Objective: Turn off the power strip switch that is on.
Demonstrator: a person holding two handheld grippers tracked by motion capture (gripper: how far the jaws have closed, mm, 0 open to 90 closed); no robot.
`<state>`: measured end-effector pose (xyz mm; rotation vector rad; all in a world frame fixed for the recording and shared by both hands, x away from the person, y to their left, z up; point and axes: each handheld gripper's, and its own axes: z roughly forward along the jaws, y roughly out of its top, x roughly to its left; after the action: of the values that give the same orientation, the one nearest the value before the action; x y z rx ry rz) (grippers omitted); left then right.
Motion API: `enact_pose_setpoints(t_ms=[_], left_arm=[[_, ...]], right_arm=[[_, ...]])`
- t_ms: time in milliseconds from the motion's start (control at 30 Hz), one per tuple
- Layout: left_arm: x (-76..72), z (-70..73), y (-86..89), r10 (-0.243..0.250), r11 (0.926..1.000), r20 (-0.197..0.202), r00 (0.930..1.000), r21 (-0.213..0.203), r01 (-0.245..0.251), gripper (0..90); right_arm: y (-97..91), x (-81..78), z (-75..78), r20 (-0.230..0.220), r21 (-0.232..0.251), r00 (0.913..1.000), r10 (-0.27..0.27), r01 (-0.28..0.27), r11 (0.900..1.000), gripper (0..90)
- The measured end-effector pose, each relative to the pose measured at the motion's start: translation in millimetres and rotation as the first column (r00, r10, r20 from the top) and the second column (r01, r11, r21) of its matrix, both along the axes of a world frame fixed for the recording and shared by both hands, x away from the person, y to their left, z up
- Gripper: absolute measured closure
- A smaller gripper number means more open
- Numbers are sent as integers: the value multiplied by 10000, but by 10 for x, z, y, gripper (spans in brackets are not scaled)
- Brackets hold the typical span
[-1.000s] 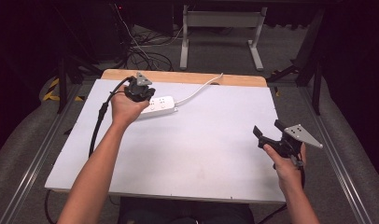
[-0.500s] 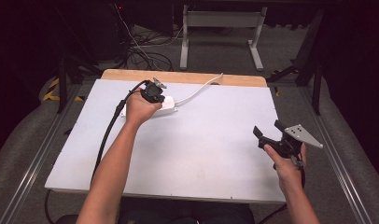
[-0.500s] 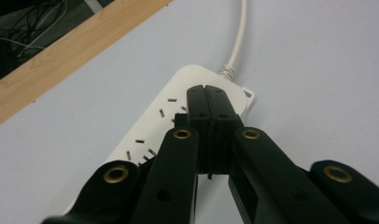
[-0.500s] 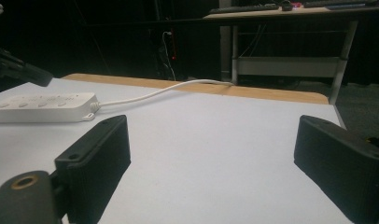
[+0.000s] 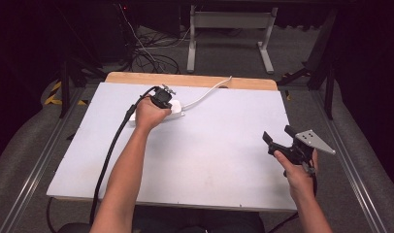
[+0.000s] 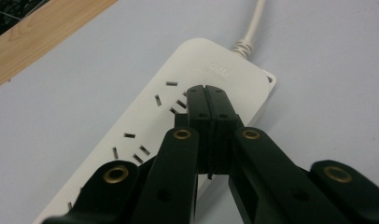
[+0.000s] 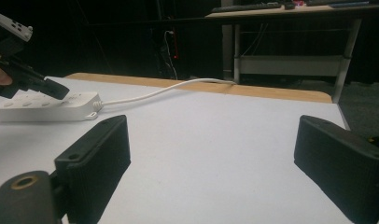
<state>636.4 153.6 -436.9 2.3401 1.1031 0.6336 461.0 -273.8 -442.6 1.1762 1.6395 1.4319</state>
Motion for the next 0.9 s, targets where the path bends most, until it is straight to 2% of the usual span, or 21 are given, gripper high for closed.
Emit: enact_pose_setpoints(t_ms=[133,333,500,633,733,900], left_arm=[[9,-43,-18,-20,9999,-41,10000,116,20,900],[37,-71,2,62,9998,-198,9998,-161,-65,900],[40,-73,-9,113,9998,-204,9997,-132,-116,900],[47,-81,0,180,9993,-195,9996,-323,-186,900],[45,-76,-14,317,9992,-249,9992,-238,-323,900],[69,-61,12,532,9972,-574,9969,-501,-561,900]], right_arm=[[0,-1,0,2,3,10000,-5,5,10000,114],[-3,-13,6,7,34,10000,1,-1,10000,114],[-1,-13,6,-1,24,10000,7,-7,10000,114],[1,-17,20,73,54,10000,-20,20,10000,113],[-2,-16,25,98,43,10000,-9,9,10000,113],[-5,-23,34,99,120,10000,-7,6,9999,113]])
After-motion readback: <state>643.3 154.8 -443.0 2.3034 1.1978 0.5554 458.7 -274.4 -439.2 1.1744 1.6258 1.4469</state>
